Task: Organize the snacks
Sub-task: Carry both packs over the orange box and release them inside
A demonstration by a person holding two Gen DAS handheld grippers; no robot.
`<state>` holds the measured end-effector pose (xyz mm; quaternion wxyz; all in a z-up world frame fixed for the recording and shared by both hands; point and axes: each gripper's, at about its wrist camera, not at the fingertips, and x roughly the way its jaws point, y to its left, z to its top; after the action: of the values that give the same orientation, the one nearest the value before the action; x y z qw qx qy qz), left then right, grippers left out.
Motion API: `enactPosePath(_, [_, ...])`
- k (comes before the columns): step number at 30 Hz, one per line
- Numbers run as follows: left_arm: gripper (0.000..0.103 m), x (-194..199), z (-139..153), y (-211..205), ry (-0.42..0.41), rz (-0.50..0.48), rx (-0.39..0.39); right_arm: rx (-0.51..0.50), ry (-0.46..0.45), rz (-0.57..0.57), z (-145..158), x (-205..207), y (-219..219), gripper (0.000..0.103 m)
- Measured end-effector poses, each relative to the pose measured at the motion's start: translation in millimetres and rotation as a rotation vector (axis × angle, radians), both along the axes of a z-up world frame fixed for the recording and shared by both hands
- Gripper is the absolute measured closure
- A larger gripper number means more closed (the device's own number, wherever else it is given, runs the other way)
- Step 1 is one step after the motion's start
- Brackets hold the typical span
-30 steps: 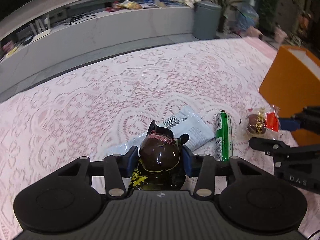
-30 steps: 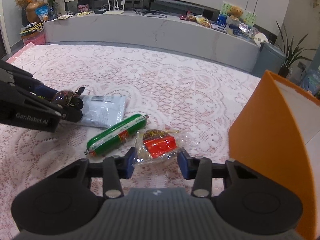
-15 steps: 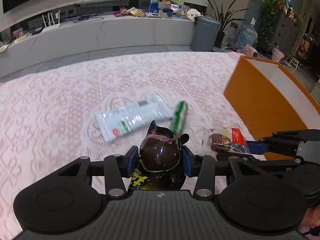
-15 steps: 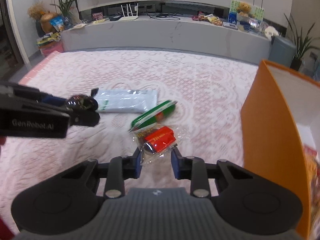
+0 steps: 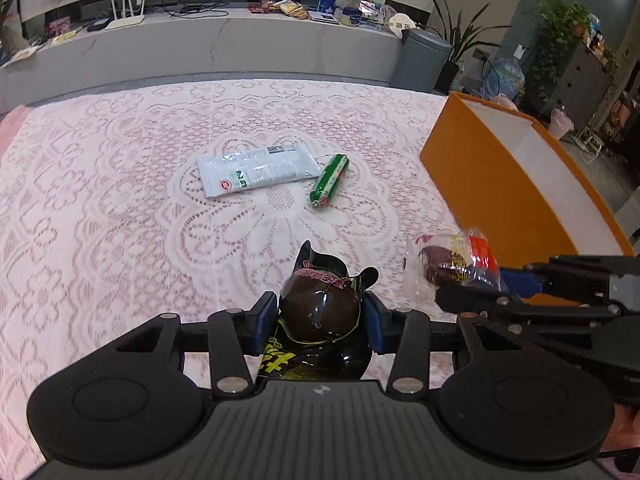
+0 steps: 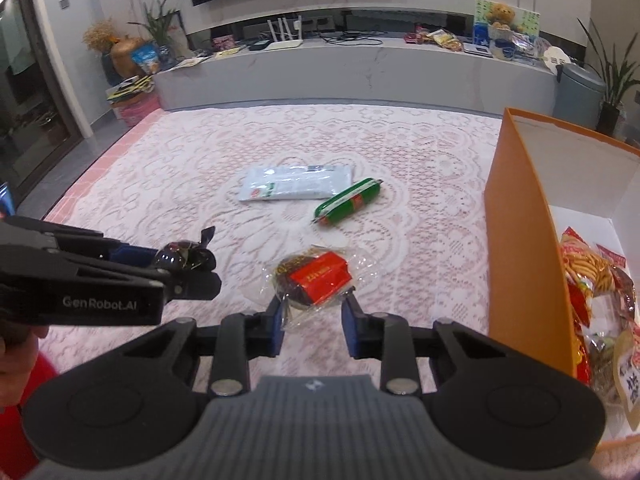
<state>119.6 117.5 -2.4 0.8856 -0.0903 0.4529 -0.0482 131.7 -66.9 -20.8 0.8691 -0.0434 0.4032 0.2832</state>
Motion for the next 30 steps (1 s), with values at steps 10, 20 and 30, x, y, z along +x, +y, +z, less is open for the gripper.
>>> enactPosePath(10, [0.052,-12,27,-32,-0.010,-0.019,-0.032,-0.008,-0.057,0.069,36,-26,-39,0.076])
enactPosePath(20, [0.051,1,54,-84,-0.027,-0.099,-0.031,-0.034,-0.083,0.055,67,-21,-96,0.076])
enactPosePath(30, [0.051,39,79,-155,-0.095,-0.233,-0.003,-0.118,-0.132,-0.019,86,7,-153,0.076])
